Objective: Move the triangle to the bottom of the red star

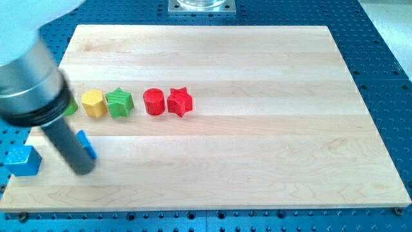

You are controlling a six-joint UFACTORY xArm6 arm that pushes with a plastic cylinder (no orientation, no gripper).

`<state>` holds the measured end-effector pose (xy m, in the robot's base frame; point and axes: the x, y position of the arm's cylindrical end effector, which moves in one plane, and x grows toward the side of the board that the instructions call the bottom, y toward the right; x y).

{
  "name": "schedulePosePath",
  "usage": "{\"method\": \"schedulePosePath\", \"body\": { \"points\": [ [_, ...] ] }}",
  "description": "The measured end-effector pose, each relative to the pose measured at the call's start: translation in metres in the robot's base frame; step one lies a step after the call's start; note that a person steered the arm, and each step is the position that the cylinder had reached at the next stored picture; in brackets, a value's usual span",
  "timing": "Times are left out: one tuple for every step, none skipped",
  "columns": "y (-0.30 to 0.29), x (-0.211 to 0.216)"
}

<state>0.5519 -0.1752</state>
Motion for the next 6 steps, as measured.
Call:
{"method": "schedulePosePath", "body": {
  "points": [
    [-0.04,0.001],
    [-0.057,-0.015],
    [-0.017,-0.023],
    [0.038,-0.023],
    [-0.028,-0.036],
    [-0.009,-0.046]
  ]
}}
